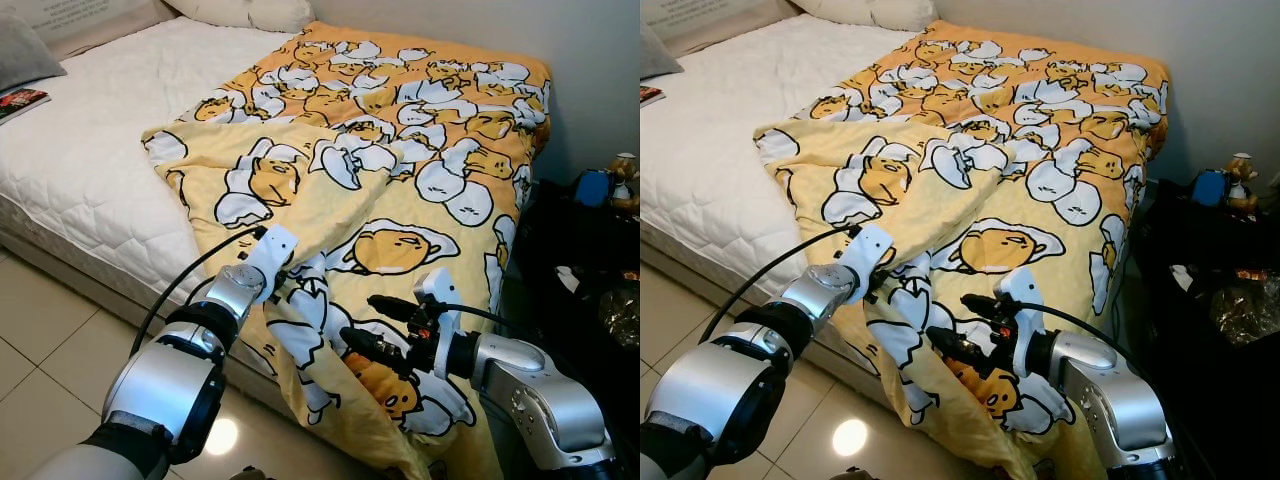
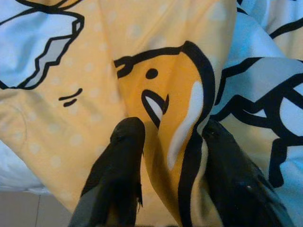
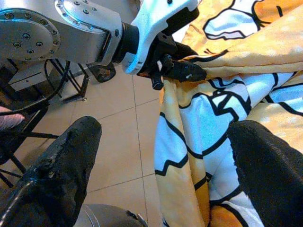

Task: Clean up the room

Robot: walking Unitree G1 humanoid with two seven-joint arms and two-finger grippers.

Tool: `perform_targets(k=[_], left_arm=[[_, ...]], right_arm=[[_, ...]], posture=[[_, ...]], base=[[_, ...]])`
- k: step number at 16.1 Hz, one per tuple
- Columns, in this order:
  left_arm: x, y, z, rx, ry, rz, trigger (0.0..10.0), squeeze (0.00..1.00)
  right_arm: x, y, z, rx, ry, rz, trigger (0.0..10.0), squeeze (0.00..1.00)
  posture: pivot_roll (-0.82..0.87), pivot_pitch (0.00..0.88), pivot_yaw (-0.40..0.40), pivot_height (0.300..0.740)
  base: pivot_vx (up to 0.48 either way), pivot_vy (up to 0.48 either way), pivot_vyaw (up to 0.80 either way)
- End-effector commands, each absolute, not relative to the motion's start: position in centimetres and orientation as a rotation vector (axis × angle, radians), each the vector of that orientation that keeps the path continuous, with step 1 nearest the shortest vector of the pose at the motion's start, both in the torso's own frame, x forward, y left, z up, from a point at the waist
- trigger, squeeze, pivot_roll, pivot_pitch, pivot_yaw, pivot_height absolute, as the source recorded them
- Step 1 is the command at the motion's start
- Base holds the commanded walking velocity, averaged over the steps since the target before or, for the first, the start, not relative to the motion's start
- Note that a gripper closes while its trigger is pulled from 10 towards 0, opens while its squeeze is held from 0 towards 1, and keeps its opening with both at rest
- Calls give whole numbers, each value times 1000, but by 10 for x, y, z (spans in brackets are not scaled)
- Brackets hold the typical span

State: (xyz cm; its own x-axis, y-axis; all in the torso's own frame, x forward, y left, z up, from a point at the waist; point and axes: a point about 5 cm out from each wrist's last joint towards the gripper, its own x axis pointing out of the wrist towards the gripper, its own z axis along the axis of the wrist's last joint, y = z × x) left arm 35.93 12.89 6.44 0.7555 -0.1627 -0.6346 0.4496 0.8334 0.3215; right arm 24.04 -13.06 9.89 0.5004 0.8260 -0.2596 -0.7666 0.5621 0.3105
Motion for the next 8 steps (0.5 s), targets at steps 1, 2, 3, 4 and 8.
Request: perform_targets(k=[1, 2, 3, 4, 8], left_arm=[[360, 136, 65, 474, 619, -327, 0, 0], [360, 138, 65, 459, 601, -324, 0, 0], [360, 139, 65, 456, 599, -322, 0, 0], [360, 140, 66, 440, 595, -316, 0, 0], [361, 146, 68, 397, 577, -297, 0, 0]], right_arm=[[241, -132, 98, 176, 399, 959, 10000, 0], [242, -133, 96, 175, 399, 945, 10000, 0], [242, -133, 96, 175, 399, 943, 10000, 0], [241, -133, 96, 177, 398, 942, 10000, 0], [237, -131, 93, 176, 401, 944, 10000, 0]], posture=[[-113, 0, 29, 740], [-115, 0, 29, 740], [-115, 0, 29, 740], [-115, 0, 27, 740], [-121, 0, 41, 740]], base=[[0, 0, 0], [0, 0, 0], [0, 0, 0], [0, 0, 0], [0, 0, 0]])
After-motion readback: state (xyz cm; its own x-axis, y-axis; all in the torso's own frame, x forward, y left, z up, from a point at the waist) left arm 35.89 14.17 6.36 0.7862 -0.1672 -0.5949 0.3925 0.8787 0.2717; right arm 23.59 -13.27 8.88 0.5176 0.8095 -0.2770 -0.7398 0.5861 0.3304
